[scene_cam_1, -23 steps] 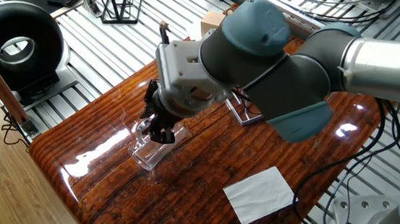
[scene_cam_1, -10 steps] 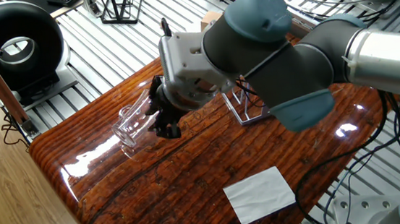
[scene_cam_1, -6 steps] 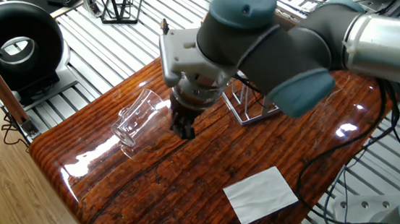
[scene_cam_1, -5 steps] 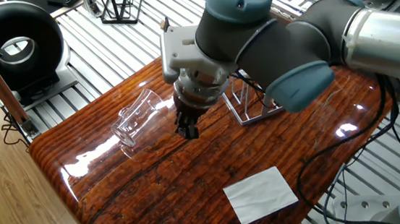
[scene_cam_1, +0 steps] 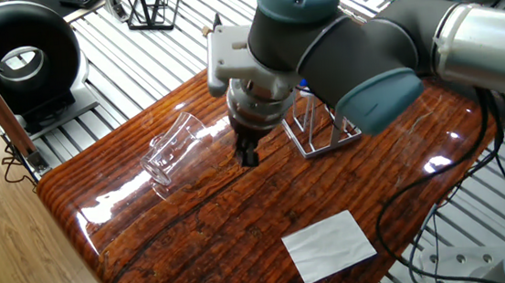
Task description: Put the cup on the cup rack
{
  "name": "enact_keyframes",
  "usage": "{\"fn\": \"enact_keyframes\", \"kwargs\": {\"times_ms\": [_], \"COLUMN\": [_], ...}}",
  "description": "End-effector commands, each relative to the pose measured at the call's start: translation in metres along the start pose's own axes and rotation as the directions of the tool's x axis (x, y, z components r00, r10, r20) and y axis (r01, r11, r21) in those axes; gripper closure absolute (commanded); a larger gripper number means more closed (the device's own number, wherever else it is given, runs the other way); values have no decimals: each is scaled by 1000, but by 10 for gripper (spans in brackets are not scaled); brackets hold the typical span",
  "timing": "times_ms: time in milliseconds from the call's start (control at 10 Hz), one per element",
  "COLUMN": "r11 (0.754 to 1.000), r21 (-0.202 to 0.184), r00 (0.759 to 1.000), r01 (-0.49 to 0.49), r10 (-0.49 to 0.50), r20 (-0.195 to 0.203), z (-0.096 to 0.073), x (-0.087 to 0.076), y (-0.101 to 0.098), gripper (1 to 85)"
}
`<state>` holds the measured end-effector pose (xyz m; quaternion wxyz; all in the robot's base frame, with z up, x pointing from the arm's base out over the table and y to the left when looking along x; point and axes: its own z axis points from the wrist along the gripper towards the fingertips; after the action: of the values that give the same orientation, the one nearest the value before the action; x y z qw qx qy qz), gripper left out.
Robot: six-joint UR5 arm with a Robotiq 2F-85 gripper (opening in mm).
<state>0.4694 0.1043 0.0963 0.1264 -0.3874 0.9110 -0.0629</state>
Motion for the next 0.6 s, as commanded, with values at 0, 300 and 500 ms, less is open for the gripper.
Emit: {"fn": "enact_keyframes", "kwargs": {"times_ms": [0, 300, 500], "r11": [980, 960, 960], "r21": [-51, -76, -70], "r00": [980, 963, 963], "r01": [-190, -270, -271], "r10": [187, 268, 270], "r20": [-65, -38, -18], "z": [-14, -14, -14], "x": [34, 24, 19], "y": [10, 16, 13], "gripper": [697, 760, 753]}}
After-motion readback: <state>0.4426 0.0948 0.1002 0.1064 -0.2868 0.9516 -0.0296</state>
